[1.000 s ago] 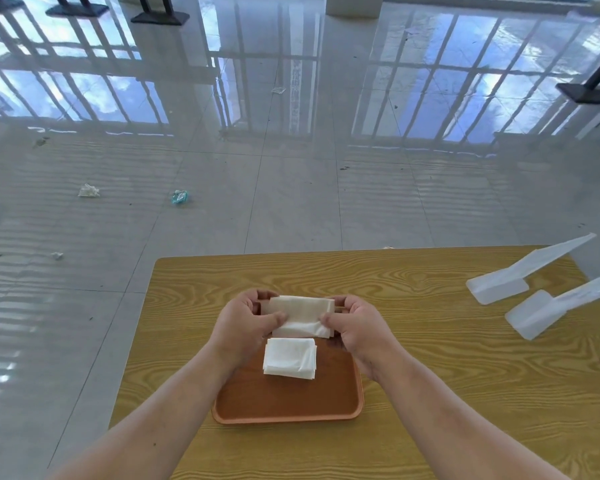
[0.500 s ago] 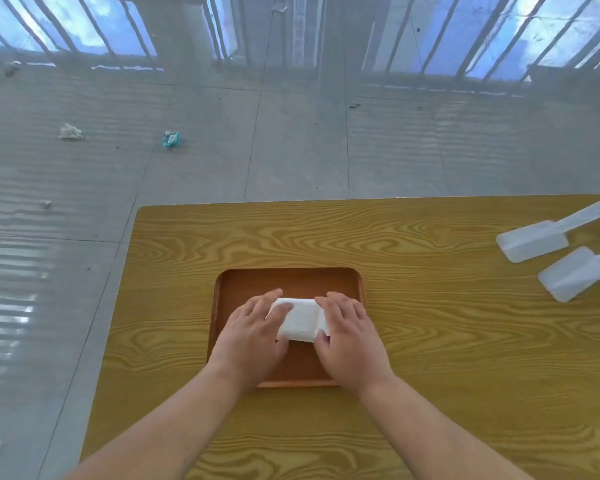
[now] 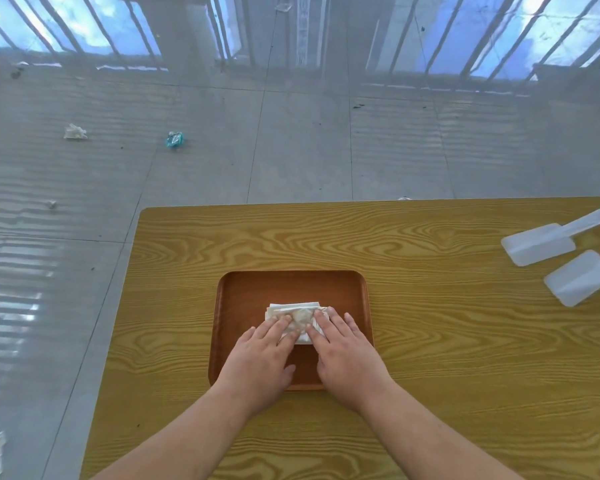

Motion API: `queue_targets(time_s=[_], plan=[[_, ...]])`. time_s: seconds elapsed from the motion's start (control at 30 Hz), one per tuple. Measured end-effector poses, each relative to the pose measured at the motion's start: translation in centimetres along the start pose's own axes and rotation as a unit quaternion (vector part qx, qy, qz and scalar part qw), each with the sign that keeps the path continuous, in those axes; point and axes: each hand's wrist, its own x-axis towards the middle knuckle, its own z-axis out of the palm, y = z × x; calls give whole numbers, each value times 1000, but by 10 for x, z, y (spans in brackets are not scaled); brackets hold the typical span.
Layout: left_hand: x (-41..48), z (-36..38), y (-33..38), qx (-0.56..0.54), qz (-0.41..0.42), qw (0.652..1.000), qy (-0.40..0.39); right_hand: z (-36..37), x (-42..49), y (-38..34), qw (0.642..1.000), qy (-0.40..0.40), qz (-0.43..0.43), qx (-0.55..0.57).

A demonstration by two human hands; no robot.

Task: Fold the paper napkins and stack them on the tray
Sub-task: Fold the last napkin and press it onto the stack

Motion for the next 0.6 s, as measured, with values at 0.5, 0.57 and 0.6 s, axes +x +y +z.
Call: queue_targets(time_s=[0.5,0.57,0.6], plan=[[-1,-21,-5,-59,3,998,16,-25,4,-18,997,-44,56,31],[-3,-29,-5,-61,2,998,26,-33,2,-19,997,-34,60,37],[-4,-32,-7,-62,0,998,30,-36,0,-18,997,-29,61,44]])
